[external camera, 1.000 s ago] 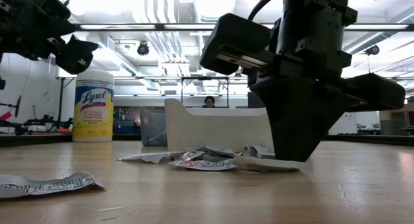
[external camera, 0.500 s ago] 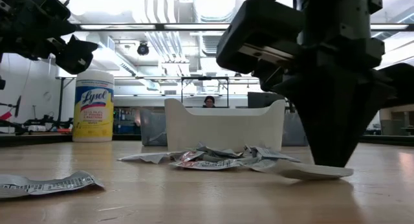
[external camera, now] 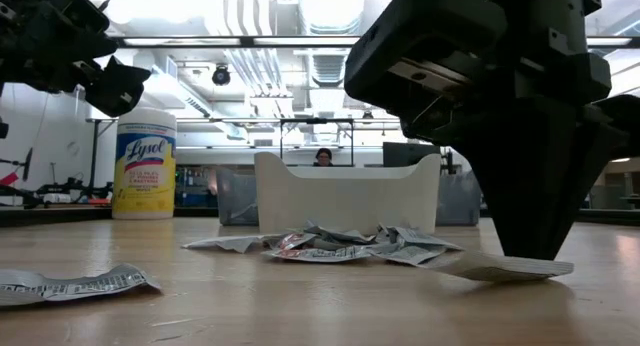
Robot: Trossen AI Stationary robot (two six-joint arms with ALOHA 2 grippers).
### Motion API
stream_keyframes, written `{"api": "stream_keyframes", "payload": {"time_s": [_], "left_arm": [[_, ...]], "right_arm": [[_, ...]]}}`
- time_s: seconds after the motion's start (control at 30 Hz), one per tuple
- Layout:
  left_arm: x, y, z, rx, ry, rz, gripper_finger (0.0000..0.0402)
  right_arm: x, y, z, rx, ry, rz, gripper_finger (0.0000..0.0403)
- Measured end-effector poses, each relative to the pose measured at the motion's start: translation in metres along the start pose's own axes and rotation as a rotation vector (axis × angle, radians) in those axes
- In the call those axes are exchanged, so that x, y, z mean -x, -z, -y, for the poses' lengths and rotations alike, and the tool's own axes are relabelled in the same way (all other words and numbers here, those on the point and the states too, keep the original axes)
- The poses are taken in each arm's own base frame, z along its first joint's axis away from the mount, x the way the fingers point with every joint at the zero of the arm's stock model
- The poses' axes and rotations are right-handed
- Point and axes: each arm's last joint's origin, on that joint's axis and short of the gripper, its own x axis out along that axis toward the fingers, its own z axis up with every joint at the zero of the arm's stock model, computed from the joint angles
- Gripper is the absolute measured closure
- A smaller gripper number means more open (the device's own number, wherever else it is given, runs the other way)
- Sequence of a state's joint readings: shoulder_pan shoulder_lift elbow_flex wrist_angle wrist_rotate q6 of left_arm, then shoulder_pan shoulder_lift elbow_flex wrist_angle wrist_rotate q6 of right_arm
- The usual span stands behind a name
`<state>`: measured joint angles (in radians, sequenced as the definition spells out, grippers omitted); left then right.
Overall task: Pick & Place First Aid Supplies
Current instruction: Put the ointment pack into the white bin
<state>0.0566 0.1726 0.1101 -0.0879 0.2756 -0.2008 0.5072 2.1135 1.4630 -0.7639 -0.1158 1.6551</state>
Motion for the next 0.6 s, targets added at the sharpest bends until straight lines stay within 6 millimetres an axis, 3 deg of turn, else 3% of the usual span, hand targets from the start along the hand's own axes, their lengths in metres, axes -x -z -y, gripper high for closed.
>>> {"api": "stream_keyframes", "payload": {"time_s": [0.37, 0.6], "left_arm": [[0.000, 0.000, 0.000, 0.000, 0.000, 0.000, 0.0186], [0.000, 0.000, 0.000, 0.000, 0.000, 0.000, 0.0186]], "right_arm": [[0.005, 0.001, -0.001, 0.099, -0.017, 0.005, 0.0324], [0.021, 0.007, 0.003, 0.248, -0.021, -0.009, 0.0314]]}}
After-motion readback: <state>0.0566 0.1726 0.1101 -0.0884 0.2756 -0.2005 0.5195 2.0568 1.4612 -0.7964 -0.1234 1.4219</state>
